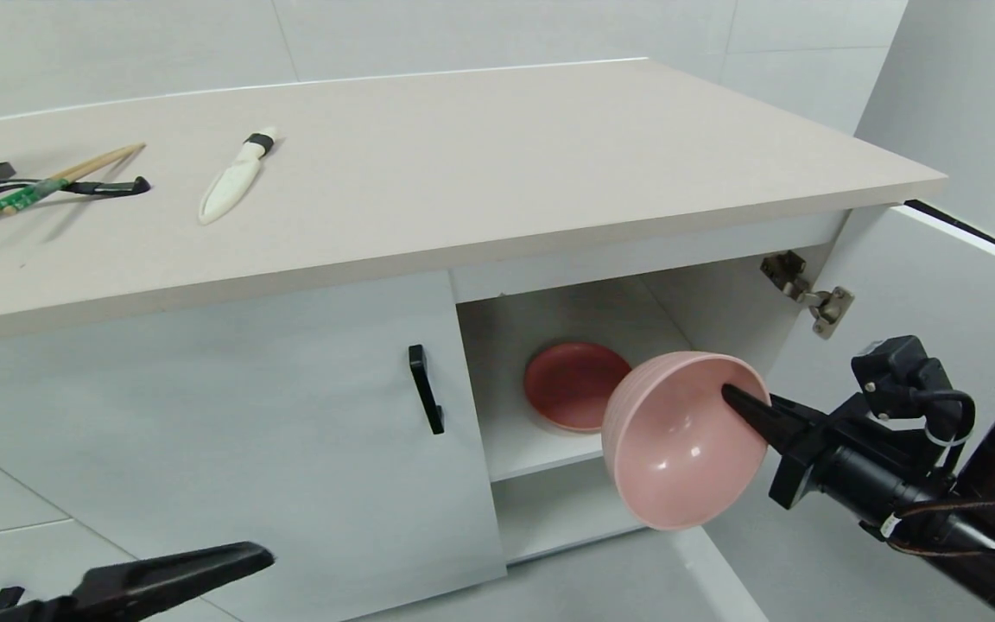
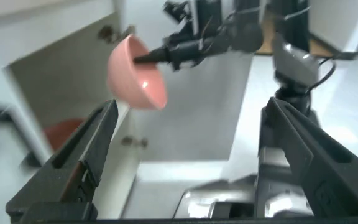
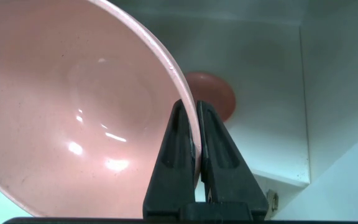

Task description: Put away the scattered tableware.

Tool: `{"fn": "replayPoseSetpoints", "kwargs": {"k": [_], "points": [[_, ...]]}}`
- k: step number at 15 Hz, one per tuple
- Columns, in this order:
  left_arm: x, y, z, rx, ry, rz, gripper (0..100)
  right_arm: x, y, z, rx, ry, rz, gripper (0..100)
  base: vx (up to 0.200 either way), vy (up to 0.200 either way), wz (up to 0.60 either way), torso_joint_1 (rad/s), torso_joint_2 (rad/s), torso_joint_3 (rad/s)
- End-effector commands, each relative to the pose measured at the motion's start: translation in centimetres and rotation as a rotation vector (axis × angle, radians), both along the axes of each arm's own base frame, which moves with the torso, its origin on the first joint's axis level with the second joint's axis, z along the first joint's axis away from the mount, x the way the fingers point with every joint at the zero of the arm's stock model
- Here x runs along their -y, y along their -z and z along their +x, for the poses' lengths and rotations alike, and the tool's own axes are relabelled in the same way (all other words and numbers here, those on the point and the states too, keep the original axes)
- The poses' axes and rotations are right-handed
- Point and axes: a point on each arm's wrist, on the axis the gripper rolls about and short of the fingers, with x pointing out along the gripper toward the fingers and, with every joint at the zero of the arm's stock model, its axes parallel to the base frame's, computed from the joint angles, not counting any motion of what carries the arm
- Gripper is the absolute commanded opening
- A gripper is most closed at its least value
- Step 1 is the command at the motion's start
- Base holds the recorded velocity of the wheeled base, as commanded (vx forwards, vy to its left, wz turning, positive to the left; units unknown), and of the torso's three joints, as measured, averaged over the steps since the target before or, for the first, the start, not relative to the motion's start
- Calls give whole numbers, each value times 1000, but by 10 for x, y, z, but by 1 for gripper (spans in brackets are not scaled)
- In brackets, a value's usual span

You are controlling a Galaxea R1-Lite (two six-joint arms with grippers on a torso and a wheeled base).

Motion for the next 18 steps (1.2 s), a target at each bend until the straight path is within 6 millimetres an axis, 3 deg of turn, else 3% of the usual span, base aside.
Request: {"fn": "replayPoseSetpoints", "kwargs": {"k": [1, 4, 9, 12, 16, 18], "points": [[-35, 12, -42, 73, -245, -29, 100, -1, 7, 3, -27, 0, -15, 0, 0, 0, 0, 0, 0, 0], [-44, 41, -55, -8, -483, 66, 100, -2, 12, 4, -44, 0, -22, 0, 0, 0, 0, 0, 0, 0], [-49, 51, -61, -10, -784, 84, 100, 2, 20, -1, -96, 6, -28, 0, 0, 0, 0, 0, 0, 0], [-49, 81, -82, -69, -950, 64, 100, -4, 37, 13, -180, 10, -7, 0, 0, 0, 0, 0, 0, 0], [-49, 80, -82, -102, -923, 1, 100, -15, 63, 36, -224, 18, -67, 0, 0, 0, 0, 0, 0, 0], [-49, 82, -82, -118, -916, 21, 100, -15, 67, 50, -209, 40, -73, 0, 0, 0, 0, 0, 0, 0]]}}
